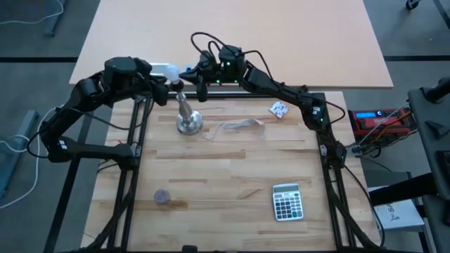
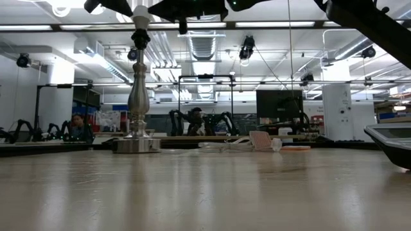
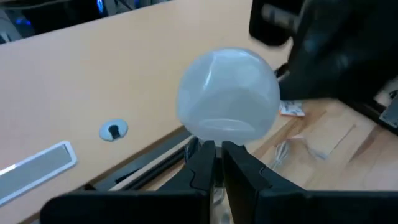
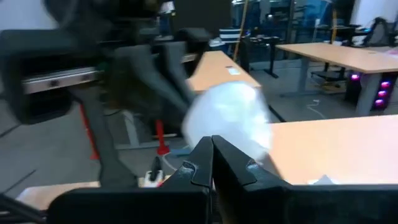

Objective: Screw lightbulb
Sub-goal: Insert the lightbulb into the lamp

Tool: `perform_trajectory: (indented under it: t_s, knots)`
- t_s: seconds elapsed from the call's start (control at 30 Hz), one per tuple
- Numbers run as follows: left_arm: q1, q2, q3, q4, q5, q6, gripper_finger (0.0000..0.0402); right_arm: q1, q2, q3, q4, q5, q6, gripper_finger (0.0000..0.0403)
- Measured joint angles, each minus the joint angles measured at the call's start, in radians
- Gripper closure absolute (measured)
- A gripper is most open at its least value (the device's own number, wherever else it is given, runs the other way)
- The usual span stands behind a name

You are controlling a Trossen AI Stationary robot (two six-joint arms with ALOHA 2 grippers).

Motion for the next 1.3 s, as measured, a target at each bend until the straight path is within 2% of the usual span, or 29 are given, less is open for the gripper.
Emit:
perform_trajectory:
  t_s: [0.63, 1.3]
  knots:
    - [-0.001, -0.015, 0.002, 0.064, -0.022, -0.032, 0.0381, 0.004, -0.006, 0.000, -0.034, 0.005, 0.013, 0.0403]
    - [-0.001, -0.134, 0.002, 0.065, -0.025, 0.036, 0.0381, -0.043, -0.011, 0.000, -0.036, 0.040, 0.040, 0.0403]
